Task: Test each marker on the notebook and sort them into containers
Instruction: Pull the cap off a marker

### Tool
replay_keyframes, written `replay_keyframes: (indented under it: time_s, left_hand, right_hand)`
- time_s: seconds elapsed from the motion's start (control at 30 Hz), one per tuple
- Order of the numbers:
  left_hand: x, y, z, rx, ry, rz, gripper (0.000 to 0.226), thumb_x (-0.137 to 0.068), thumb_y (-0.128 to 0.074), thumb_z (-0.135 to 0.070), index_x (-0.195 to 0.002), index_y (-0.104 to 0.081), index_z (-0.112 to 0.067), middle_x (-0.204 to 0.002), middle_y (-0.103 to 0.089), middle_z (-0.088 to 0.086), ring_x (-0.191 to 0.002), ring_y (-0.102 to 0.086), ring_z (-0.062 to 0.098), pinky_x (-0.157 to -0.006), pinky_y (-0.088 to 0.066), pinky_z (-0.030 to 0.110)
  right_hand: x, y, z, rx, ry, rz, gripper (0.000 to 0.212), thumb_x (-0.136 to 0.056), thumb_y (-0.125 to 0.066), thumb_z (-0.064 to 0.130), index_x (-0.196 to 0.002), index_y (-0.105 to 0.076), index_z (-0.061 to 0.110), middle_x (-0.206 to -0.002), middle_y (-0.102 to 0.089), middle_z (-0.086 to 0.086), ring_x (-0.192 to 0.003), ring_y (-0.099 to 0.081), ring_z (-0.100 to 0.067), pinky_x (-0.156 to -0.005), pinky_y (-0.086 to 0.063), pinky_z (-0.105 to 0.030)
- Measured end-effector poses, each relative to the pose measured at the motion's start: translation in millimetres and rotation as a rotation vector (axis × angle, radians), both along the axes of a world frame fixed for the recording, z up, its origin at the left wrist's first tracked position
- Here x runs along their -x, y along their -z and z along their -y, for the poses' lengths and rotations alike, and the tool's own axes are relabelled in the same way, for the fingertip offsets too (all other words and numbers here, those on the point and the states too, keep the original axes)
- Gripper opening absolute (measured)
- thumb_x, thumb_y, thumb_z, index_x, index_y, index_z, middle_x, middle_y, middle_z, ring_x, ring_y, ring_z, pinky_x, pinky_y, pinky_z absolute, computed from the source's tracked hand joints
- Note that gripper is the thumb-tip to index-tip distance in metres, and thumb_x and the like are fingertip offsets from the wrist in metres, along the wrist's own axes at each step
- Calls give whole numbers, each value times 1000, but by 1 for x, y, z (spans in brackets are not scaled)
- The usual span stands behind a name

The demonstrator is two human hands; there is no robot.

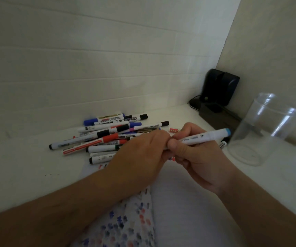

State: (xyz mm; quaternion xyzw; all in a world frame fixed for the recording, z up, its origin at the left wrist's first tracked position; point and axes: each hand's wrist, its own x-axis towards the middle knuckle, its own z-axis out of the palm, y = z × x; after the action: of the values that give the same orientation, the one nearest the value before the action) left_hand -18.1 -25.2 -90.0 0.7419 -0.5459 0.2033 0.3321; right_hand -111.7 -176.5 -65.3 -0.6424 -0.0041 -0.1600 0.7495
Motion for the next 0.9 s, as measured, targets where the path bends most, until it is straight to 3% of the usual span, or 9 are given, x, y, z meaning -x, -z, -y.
replay_keyframes:
  time_s: [0.13, 0.23, 0.47, 0.63, 0.7, 0.8, 0.9]
  left_hand:
    - [1, -2, -5, -39, -34, 129, 23, -106, -32, -39, -105, -50, -25, -73, -46, -17, -53, -43, 3, -46, -44, 28]
    - [3, -4, -7, -106, -49, 122, 33, -106, -29, -46, -107, -55, -25, -65, -50, -14, -48, -40, 4, -46, -42, 29]
    - [-7, -13, -14, -213, 1, -115, 44, -99, -22, -66, -122, -52, -43, -75, -62, -12, -61, -55, 4, -58, -49, 32]
    - [-6, -22, -21, -356, -123, -225, 56, -77, -43, -89, -118, -44, -50, -66, -56, -15, -61, -52, -2, -56, -43, 25]
    - [-2, -19, -25, -441, -201, -175, 54, -75, -51, -86, -114, -48, -49, -65, -52, -17, -62, -49, -3, -59, -41, 24]
    - [1, -10, -25, -495, -319, -153, 59, -69, -47, -91, -111, -48, -49, -74, -57, -17, -70, -51, -3, -62, -45, 25]
    - [0, -8, -21, -538, -372, -169, 66, -64, -45, -95, -110, -51, -49, -86, -60, -19, -79, -54, -1, -68, -50, 26]
  right_hand:
    - [2, -3, -5, 36, 6, 32, 36, -80, -83, 23, -75, -54, 2, -64, -58, -16, -49, -48, -14, -44, -34, -22]
    - [2, -3, 0, -40, -34, -70, 43, -96, -66, 30, -85, -49, -8, -61, -52, -15, -44, -43, -11, -41, -24, -22]
    - [-3, 1, 4, -43, -67, -61, 10, -90, -62, 18, -83, -61, 11, -66, -56, -15, -49, -45, -17, -41, -24, -25]
    - [4, -13, 22, -52, 6, -100, 13, -87, -59, 20, -83, -69, 12, -65, -54, -12, -49, -46, -17, -43, -35, -23]
    - [5, -14, 29, -11, 9, -125, 8, -84, -63, 16, -78, -66, 12, -65, -52, -11, -49, -43, -17, -44, -32, -23]
    - [0, -4, 22, 157, 77, -177, 13, -75, -68, 6, -69, -58, 12, -59, -46, -9, -47, -36, -15, -43, -27, -22]
    - [-5, 3, 13, 381, 162, -207, 15, -69, -70, 10, -66, -60, 20, -58, -54, -4, -51, -45, -15, -45, -33, -26]
